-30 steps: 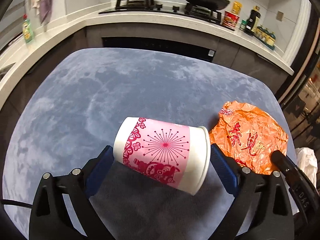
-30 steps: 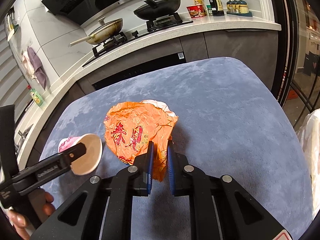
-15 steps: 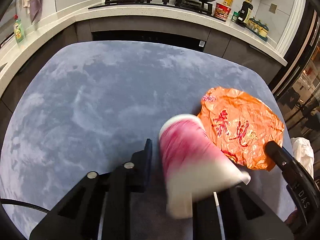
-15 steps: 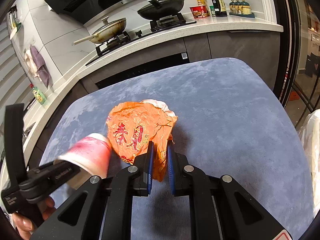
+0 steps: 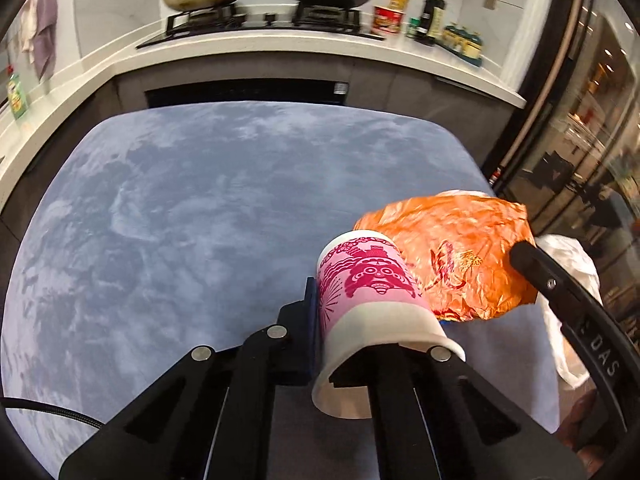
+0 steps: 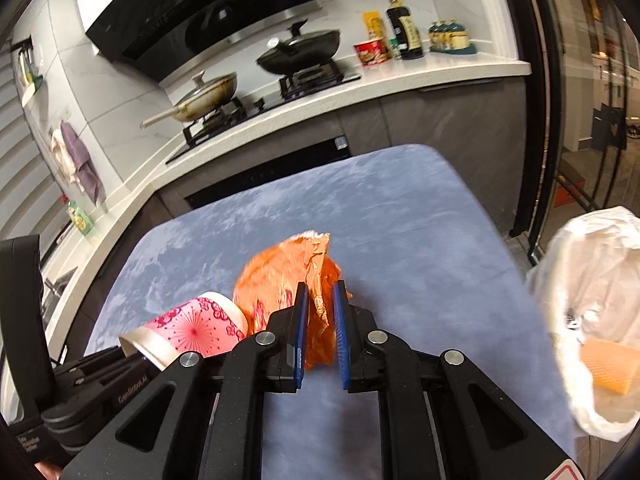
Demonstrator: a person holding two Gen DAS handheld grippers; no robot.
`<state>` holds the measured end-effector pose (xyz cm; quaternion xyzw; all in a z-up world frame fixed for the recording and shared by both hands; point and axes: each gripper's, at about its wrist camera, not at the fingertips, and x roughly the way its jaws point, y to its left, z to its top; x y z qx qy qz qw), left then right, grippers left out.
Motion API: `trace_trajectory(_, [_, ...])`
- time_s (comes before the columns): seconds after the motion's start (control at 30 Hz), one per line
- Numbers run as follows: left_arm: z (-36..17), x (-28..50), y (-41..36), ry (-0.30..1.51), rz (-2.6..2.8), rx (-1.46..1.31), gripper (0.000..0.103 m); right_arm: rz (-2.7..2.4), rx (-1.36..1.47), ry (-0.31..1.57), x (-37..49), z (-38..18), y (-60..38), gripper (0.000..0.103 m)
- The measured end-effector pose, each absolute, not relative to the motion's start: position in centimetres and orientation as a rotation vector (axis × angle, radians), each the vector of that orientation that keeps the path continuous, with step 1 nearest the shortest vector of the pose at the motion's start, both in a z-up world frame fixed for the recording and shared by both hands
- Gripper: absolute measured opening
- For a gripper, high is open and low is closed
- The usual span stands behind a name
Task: Collect trash
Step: 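Carry the paper cup to the bin with the left tool while the right tool carries the orange bag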
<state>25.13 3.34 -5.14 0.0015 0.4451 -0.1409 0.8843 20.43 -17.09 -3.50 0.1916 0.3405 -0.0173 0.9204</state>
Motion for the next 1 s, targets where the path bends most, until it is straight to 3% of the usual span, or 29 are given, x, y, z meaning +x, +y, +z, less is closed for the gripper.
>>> trace_trajectory(1.0, [-2.7, 15.2, -18.7, 0.871, -0.593, 0.239, 0.003, -0.376, 0.517, 0.533, 6.4, -1.1, -38.4, 0.005])
